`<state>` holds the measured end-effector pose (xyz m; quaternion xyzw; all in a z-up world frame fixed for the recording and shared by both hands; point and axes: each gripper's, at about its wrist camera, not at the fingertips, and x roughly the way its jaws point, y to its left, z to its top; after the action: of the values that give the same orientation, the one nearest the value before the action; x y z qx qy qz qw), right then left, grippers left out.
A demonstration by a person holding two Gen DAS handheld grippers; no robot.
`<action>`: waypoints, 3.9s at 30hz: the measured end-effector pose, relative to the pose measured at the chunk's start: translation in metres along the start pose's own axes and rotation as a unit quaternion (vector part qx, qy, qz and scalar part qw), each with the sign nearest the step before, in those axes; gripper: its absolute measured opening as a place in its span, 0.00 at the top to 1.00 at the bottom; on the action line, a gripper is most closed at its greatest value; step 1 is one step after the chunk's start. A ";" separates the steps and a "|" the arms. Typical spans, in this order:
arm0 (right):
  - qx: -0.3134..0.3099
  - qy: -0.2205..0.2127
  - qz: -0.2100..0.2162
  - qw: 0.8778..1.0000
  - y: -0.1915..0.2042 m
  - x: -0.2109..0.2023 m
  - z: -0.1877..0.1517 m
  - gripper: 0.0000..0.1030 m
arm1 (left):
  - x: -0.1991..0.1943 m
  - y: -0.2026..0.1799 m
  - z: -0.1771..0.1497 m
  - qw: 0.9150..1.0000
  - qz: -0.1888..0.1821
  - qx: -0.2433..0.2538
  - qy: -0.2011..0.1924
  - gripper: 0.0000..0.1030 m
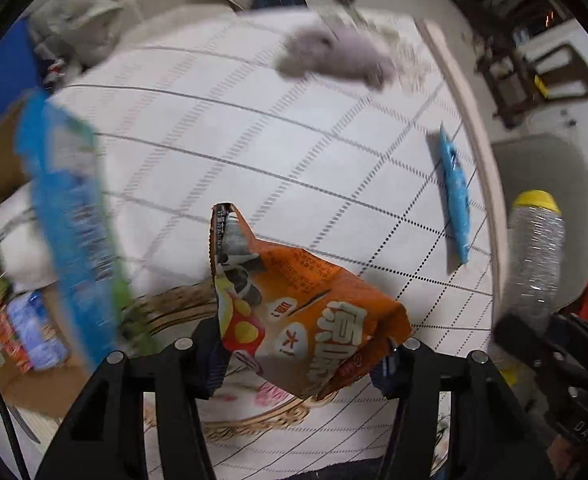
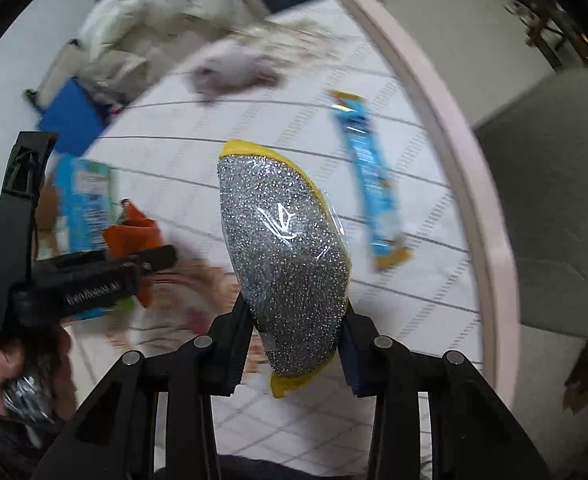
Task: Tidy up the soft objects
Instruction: 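Drop the orange bag and silver scrubber into the box with both grippers, then grasp the lilac cloth with the left gripper while the right grasps the blue Nestle tube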
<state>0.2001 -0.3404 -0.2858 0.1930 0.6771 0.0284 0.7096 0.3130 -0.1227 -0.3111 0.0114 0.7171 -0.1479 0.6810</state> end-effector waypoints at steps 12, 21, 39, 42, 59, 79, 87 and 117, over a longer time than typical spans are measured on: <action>-0.098 0.037 0.091 0.990 0.257 0.048 -0.017 0.60 | -0.107 0.251 -0.060 0.980 0.082 -0.163 -0.077 0.48; -0.105 0.092 0.020 0.990 0.354 0.151 -0.030 0.61 | -0.056 0.372 -0.027 0.973 0.101 -0.209 -0.014 0.48; -0.070 0.156 -0.012 0.985 0.361 0.214 -0.030 0.06 | -0.032 0.399 -0.014 0.978 0.087 -0.186 0.025 0.38; -0.079 0.158 -0.016 0.984 0.363 0.208 -0.032 0.06 | -0.045 0.397 -0.020 0.979 0.072 -0.193 0.010 0.30; -0.151 0.009 -0.082 0.985 0.363 0.082 -0.048 0.00 | -0.151 0.317 -0.124 0.970 0.100 -0.165 -0.147 0.04; -0.184 -0.099 -0.068 0.975 0.361 -0.049 -0.111 0.00 | -0.225 0.254 -0.213 0.954 0.115 -0.149 -0.232 0.00; -0.171 -0.080 -0.038 0.981 0.343 -0.049 -0.107 0.00 | -0.227 0.233 -0.201 0.956 0.126 -0.138 -0.225 0.00; 0.075 0.073 -0.118 0.988 -0.089 0.093 0.106 0.00 | 0.122 -0.152 0.182 0.838 0.287 0.463 -0.024 0.01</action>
<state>0.2910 -0.4194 -0.4010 0.1620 0.7450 -0.0920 0.6405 0.4483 -0.3324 -0.4061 0.5270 0.5133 -0.2605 0.6253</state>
